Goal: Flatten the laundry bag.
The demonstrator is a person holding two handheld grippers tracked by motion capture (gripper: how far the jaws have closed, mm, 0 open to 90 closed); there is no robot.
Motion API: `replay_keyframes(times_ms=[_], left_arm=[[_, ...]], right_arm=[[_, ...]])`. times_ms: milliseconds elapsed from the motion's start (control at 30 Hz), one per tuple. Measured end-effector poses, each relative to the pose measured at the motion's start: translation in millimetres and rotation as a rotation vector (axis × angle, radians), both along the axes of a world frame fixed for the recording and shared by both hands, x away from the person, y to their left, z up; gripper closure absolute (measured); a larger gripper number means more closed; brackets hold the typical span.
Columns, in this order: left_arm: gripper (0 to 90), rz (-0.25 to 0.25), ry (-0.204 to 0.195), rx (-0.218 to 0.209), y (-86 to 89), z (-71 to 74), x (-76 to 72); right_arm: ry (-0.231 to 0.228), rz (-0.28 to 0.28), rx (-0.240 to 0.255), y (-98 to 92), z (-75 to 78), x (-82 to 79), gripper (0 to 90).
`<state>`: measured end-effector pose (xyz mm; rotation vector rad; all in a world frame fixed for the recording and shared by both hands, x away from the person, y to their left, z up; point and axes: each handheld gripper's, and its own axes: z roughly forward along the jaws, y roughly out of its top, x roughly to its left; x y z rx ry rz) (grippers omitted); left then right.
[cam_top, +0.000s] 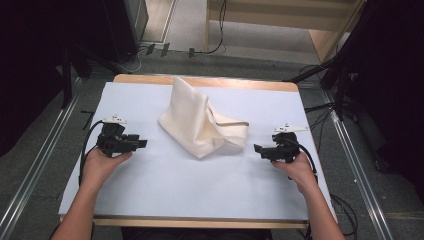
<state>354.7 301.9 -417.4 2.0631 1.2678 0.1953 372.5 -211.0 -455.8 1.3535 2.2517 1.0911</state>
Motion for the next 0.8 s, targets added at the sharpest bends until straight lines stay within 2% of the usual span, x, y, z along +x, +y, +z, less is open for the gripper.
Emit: replay_keyframes(times_ms=[33, 67, 100, 167, 300, 400, 567, 800], left_arm=[[50.0, 0.0, 0.0, 0.0, 0.0, 0.0, 0.0], [48.1, -0.008, 0.027, 0.0, -2.3, -1.8, 1.2], [47.9, -0.008, 0.027, 0.0, -2.3, -1.8, 1.2], [44.2, -0.017, 0.052, -0.007, -5.1, -3.7, 3.8], [41.2, -0.023, 0.051, -0.004, -5.3, -2.8, 4.9], [36.5, -0.018, 0.047, -0.007, -4.3, -2.4, 6.2], [34.7, -0.02, 0.054, -0.01, -5.8, -3.8, 9.9], [33.2, -0.041, 0.032, -0.011, -9.8, -0.9, 11.0]], right_arm=[[0.0, 0.0, 0.0, 0.0, 0.0, 0.0, 13.9], [0.006, 0.001, -0.01, 1.8, -0.4, -1.2, 13.8], [0.006, 0.001, -0.01, 1.8, -0.4, -1.2, 13.8], [0.018, 0.033, -0.015, 4.5, -2.1, -2.5, 13.9], [0.021, 0.05, -0.013, 6.1, -2.7, -3.0, 16.7], [0.016, 0.066, -0.003, 4.4, -1.5, -4.1, 24.3], [0.007, 0.056, 0.005, 0.4, 1.6, -5.6, 29.8], [-0.015, 0.044, 0.014, -2.7, 7.0, -10.7, 36.3]])
